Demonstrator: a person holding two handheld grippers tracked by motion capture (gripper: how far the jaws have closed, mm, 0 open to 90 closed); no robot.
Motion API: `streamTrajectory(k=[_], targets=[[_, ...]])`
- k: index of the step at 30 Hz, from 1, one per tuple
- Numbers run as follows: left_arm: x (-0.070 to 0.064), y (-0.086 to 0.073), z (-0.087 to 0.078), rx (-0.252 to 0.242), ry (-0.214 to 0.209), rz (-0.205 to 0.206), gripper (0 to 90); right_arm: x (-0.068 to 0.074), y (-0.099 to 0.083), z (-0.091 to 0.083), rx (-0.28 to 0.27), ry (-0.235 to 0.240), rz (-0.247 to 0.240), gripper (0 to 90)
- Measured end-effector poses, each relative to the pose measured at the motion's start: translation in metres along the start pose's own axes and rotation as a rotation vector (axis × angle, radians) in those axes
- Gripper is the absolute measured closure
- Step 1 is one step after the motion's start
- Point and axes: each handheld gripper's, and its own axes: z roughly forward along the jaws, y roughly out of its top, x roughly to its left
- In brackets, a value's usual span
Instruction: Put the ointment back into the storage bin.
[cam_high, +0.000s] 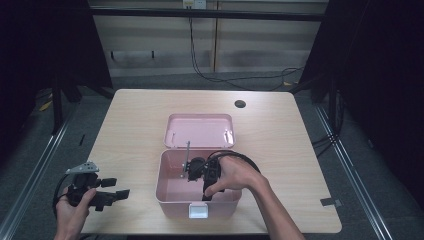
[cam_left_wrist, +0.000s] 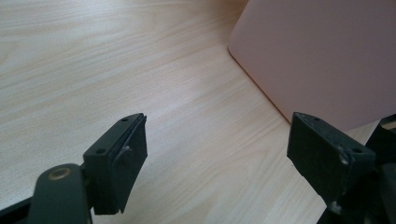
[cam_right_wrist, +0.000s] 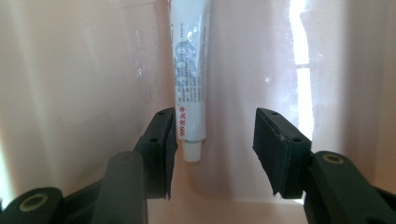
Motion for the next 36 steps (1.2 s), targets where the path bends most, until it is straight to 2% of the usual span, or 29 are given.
streamTrajectory(k=[4, 7, 15, 23, 27, 36], targets=[[0.000, 0.000, 0.000, 0.000, 0.003, 0.000, 20.0, 0.000, -0.005, -0.004, -0.014, 0.006, -0.008, 52.6], [0.000, 0.000, 0.000, 0.000, 0.003, -0.001, 20.0, 0.000, -0.006, -0.006, -0.007, 0.006, 0.006, 52.5], [0.000, 0.000, -0.001, -0.003, 0.000, -0.002, 20.0, 0.001, -0.007, -0.017, -0.014, -0.027, 0.008, 50.7], [0.000, 0.000, 0.000, -0.003, -0.001, -0.004, 20.0, 0.004, -0.008, -0.026, 0.004, -0.045, -0.001, 52.0], [0.000, 0.000, 0.000, -0.001, 0.001, -0.002, 20.0, 0.004, -0.011, -0.033, -0.023, -0.064, 0.015, 51.9], [0.000, 0.000, 0.000, 0.000, 0.000, -0.001, 20.0, 0.007, -0.015, -0.046, -0.035, -0.082, 0.026, 53.8]])
